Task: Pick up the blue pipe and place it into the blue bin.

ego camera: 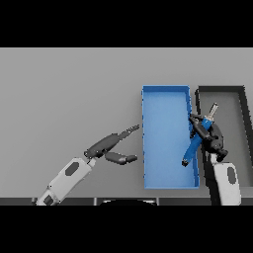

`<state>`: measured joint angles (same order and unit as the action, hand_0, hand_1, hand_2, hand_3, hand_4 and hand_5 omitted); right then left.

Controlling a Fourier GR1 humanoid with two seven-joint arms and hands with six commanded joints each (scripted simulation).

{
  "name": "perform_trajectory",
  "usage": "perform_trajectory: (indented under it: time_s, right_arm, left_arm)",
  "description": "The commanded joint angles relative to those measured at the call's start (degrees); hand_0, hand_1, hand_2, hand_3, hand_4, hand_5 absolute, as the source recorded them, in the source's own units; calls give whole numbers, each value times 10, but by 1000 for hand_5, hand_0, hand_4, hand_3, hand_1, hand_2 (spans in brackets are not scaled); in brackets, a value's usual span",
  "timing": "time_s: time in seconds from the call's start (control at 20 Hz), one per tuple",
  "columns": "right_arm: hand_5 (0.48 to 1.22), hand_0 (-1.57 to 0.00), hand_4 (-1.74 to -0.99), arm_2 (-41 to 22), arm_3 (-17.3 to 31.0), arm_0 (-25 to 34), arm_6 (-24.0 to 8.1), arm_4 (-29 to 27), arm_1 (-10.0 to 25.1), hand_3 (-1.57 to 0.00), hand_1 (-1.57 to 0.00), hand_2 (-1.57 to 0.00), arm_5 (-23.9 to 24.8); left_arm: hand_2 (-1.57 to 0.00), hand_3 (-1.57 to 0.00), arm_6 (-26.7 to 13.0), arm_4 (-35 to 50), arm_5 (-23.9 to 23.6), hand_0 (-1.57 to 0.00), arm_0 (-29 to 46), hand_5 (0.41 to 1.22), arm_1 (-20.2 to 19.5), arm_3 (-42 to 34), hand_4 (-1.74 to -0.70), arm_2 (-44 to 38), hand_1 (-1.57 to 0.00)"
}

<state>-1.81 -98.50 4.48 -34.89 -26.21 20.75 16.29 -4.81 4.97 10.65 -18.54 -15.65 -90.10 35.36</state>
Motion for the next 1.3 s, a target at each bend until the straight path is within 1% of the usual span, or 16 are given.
perform_trajectory:
  time_s: [0.0,0.05,0.15,0.2,0.25,0.3,0.35,0.4,0.45,0.55,0.6,0.75,0.95,1.05,1.15,1.25]
  right_arm:
    - [1221,-1571,-1631,-32,-2,-9,0,-7,16,-852,-1571,-1571,21]
    - [1205,-1571,-1653,-61,2,-12,0,-24,37,-693,-1571,-1571,42]
    - [1199,-1571,-1583,-113,25,-3,0,-74,76,-1009,-1571,-1571,102]
    - [1190,-1465,-1534,-136,37,1,0,-116,94,-807,-1382,-1333,131]
    - [1178,-1172,-1477,-145,39,2,-1,-131,103,-646,-1106,-1066,130]
    - [1159,-937,-1404,-154,38,0,-1,-144,106,-516,-884,-853,131]
    - [1172,-749,-1344,-168,46,3,-1,-162,114,-413,-707,-682,137]
    - [1182,-599,-1302,-187,49,10,-1,-191,128,-330,-566,-545,146]
    - [1139,-479,-1264,-200,50,18,-1,-190,139,-264,-452,-436,135]
    - [1044,-306,-1215,-229,47,30,-1,-176,167,-169,-289,-279,110]
    - [1002,-246,-1204,-253,47,41,0,-173,195,-135,-231,-223,109]
    - [907,-154,-1192,-301,49,67,-1,-176,222,-68,-118,-114,109]
    - [818,-63,-1188,-319,49,78,-1,-189,239,-27,-48,-46,127]
    - [795,-40,-1182,-326,48,82,-1,-185,241,-17,-30,-29,129]
    - [783,-25,-1176,-322,49,72,19,-190,233,-11,-19,-18,126]
    - [772,-20,-1186,-325,45,72,17,-186,244,-8,-15,-14,121]
  left_arm:
    - [1,1,-4,1,1,1,0,474,-1,0,-827,0,1]
    - [1,1,-8,-1,0,1,-4,475,6,6,-826,3,1]
    - [1,1,-6,0,1,1,1,474,0,-2,-827,2,1]
    - [1,1,-8,2,0,1,-2,474,2,-1,-829,0,1]
    - [1,1,-8,0,-1,1,-1,476,4,-1,-830,2,1]
    - [1,1,-7,-1,-1,1,-2,476,5,0,-829,3,1]
    - [1,1,-2,-2,-1,1,2,476,3,-1,-828,4,1]
    - [1,1,-5,-1,-1,1,-1,476,5,-2,-828,3,1]
    - [1,1,-12,-1,-3,1,-5,477,8,-1,-826,3,1]
    - [1,1,-3,0,-1,1,1,477,3,-1,-829,2,1]
    - [1,1,-7,0,-2,1,0,477,5,-4,-829,3,1]
    - [1,1,-9,-3,-5,1,6,472,3,-15,-831,7,1]
    - [1,1,-13,-2,-5,1,6,471,0,-9,-829,5,1]
    - [1,1,-15,-1,-6,1,0,472,3,-5,-828,1,1]
    - [1,1,-6,-3,-3,1,0,470,-2,-4,-826,1,1]
    - [1,1,-5,-5,-4,1,1,472,0,-9,-826,4,1]
